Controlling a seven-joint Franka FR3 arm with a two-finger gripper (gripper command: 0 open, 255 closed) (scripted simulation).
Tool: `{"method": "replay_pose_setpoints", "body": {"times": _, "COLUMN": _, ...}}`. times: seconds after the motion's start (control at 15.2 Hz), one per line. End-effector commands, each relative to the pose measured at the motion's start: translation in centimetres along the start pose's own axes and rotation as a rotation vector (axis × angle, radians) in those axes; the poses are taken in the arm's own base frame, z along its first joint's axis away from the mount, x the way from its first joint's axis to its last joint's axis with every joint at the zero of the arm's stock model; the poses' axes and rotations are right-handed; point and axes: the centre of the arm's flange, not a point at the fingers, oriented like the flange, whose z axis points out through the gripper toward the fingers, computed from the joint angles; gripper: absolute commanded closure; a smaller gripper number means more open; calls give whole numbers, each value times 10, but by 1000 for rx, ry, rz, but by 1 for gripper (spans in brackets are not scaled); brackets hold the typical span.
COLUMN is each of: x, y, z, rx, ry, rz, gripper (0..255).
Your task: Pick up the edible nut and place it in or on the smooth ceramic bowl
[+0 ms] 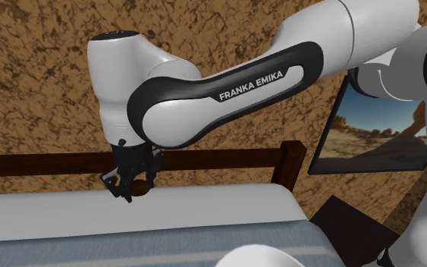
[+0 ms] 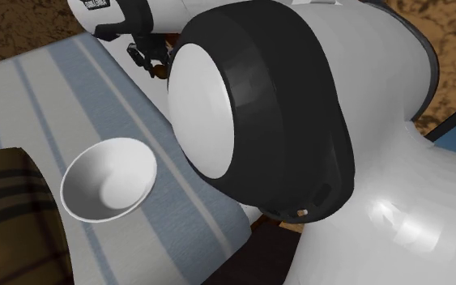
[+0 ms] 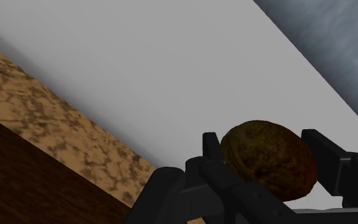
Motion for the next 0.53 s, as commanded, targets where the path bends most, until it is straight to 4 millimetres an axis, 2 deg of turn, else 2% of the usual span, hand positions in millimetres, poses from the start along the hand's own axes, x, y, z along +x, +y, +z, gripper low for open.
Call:
{"method": "replay_pose_setpoints", "body": {"times": 0.0, "x": 1, "y": 0, "z": -11, "rx": 0, "ry": 0, "rz": 0, "gripper": 255}}
{"method": "replay_pose_setpoints", "body": {"times": 0.46, "x": 4, "y": 0, "z": -48, "rx": 0, "ry": 0, "rz": 0, "gripper": 255}}
